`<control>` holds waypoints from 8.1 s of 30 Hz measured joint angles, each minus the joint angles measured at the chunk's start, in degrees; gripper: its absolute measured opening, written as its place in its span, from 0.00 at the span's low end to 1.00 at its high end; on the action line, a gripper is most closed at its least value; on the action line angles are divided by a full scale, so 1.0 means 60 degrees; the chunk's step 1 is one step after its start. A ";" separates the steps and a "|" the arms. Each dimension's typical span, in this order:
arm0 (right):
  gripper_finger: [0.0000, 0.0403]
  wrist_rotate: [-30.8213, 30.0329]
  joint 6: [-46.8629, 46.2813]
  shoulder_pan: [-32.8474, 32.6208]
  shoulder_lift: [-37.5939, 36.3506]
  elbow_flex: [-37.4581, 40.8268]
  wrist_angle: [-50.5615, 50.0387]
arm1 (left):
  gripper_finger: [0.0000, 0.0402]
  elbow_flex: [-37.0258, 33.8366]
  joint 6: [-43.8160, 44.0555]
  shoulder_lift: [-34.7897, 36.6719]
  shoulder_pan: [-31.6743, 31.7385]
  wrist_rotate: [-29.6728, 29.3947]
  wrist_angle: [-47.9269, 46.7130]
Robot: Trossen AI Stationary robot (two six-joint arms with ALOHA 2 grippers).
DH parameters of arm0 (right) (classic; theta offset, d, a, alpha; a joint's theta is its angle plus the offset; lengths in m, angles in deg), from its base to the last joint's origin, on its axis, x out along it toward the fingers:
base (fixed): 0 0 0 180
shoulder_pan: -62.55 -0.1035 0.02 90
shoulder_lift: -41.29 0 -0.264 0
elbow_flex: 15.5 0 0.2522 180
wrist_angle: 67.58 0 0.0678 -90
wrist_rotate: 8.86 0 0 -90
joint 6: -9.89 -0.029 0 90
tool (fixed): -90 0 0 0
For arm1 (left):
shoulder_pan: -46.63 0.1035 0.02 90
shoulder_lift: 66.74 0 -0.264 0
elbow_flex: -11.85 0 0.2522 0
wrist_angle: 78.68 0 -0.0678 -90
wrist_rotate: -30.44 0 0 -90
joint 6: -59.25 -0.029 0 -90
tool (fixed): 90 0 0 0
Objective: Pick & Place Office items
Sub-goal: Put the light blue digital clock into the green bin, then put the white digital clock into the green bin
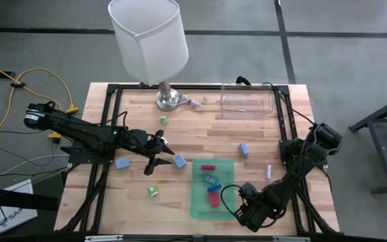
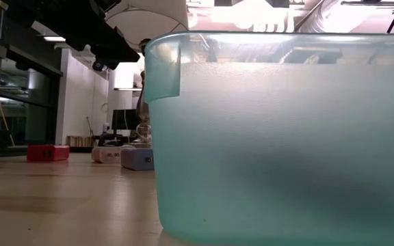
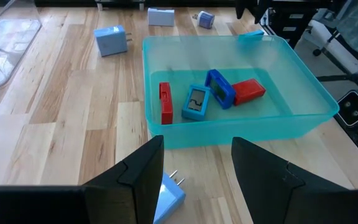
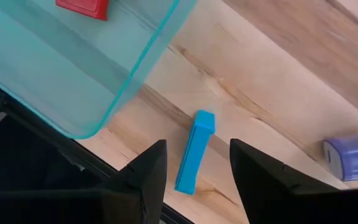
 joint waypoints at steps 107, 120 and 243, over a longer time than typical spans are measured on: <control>0.11 -0.0191 0.8072 0.4633 -0.0240 -0.0004 0.0974 | 0.46 0.0001 -0.0001 0.0000 0.0000 -0.0029 0.0251; 0.11 0.0006 0.7856 0.4631 0.0530 -0.0004 0.0595 | 0.46 0.0001 -0.0001 0.0000 0.0000 -0.0027 0.0385; 0.36 -0.1455 -0.6164 -0.0944 -0.2447 0.3709 -0.2818 | 0.46 -0.0002 -0.0001 0.0000 0.0000 -0.0031 0.0499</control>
